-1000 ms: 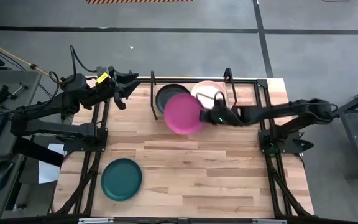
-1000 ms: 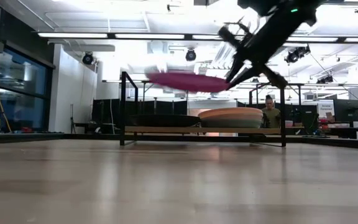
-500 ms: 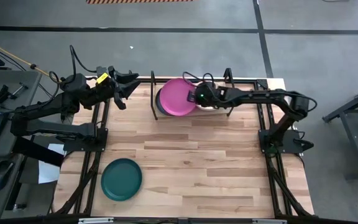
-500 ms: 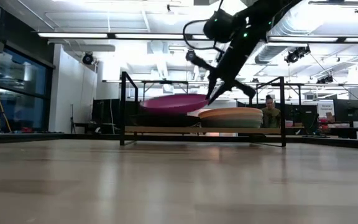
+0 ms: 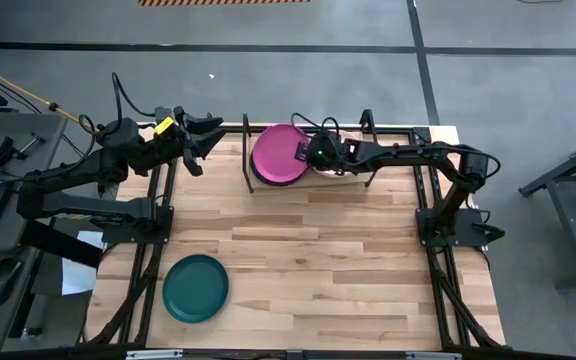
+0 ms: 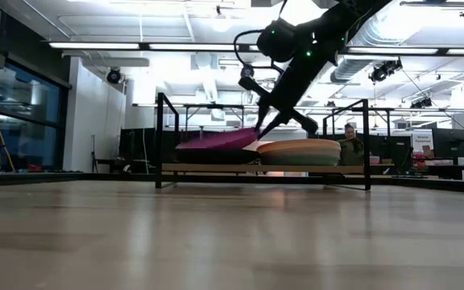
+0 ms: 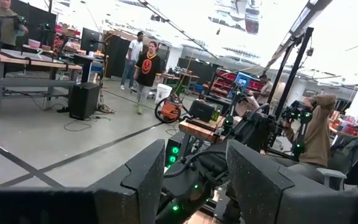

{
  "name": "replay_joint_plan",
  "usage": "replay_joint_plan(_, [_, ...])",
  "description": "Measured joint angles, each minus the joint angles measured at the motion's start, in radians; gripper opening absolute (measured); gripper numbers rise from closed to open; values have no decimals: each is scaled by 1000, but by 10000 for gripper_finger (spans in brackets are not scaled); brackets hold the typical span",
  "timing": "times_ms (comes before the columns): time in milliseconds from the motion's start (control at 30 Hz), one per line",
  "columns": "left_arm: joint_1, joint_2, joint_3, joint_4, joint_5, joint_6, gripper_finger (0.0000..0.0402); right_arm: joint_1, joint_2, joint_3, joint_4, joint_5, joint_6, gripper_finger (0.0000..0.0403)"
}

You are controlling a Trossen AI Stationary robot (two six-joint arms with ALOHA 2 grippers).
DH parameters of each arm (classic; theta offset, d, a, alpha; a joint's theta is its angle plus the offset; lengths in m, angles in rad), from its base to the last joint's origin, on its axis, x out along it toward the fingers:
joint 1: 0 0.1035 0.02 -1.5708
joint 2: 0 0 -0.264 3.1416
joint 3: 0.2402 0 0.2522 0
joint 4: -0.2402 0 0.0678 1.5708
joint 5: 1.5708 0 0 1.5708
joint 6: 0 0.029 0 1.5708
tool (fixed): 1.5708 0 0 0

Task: Place and stack plates onto a shelf
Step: Stack the pink plate on top of the black plate on the shelf, then stack the green plate on top of the pink plate on the shelf

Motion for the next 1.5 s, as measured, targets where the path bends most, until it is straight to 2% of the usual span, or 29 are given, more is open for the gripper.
replay_joint_plan(233, [0,0,0,0,0,0,160,7,0,0,19,-8,-23,125])
replay_joint_plan(333, [0,0,0,0,0,0,160,7,0,0,45,-51,-36,174])
replay_joint_plan(500, [0,0,0,-1,0,0,160,8,-26,0,60,-103,-149,224])
replay_joint_plan(633, [0,0,0,-4,0,0,160,12,-102,0,0,-110,-295,231])
replay_joint_plan(800, [-1,0,0,-10,1,0,160,71,-235,-3,-177,-136,-510,232])
replay_joint_plan(1000, [-1,0,0,-24,28,0,160,206,-406,-145,-238,-82,-543,232])
replay_joint_plan(1133, [0,0,0,-50,28,0,160,307,-529,-292,-145,-47,-461,232])
replay_joint_plan(1300, [0,1,0,-68,32,-2,160,396,-664,-427,144,26,-466,232])
replay_joint_plan(1500, [0,7,-21,-34,174,-7,160,421,-747,-459,335,102,-598,232])
